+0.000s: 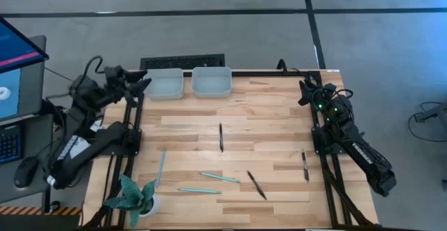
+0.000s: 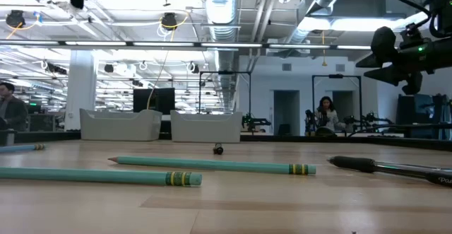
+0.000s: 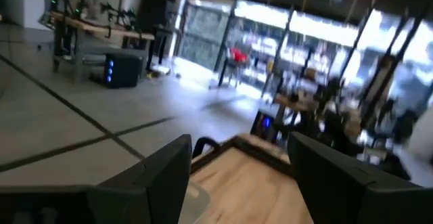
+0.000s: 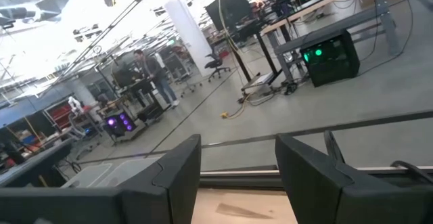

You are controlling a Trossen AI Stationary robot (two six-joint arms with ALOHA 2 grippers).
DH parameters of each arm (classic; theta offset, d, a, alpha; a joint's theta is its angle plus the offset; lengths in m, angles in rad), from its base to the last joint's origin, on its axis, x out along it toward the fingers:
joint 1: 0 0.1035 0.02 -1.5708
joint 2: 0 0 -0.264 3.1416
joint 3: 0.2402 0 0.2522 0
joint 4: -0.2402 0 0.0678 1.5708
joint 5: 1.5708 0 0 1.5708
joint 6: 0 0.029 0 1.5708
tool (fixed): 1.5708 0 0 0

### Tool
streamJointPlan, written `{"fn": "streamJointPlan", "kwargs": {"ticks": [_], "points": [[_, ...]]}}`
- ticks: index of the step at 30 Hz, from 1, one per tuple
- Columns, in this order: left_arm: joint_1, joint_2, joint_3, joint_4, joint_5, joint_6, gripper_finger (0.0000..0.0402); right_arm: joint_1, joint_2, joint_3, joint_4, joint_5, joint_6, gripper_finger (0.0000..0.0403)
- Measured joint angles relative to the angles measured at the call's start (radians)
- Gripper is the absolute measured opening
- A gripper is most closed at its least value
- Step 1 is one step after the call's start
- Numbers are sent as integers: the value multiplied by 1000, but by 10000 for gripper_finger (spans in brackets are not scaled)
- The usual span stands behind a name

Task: Sort pens & pencils
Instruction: Put the blue pencil into the left gray bin

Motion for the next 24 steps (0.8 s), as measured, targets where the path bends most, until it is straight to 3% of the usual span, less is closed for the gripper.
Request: {"fn": "streamJointPlan", "kwargs": {"ticks": [6, 11, 18, 21, 24], "points": [[-9, 194, 182, -151, 47, 129, 236, 0, 0, 0, 0, 0, 0, 212], [-55, 330, 258, -153, 131, 198, 236, 0, 0, 0, 0, 0, 0, 212], [-121, 458, 328, -175, 134, 289, 236, 0, 0, 0, 0, 0, 0, 212], [-157, 502, 379, -265, 62, 286, 236, 0, 0, 0, 0, 0, 0, 212], [-207, 548, 455, -432, -110, 241, 236, 0, 0, 0, 0, 0, -2, 212]]}}
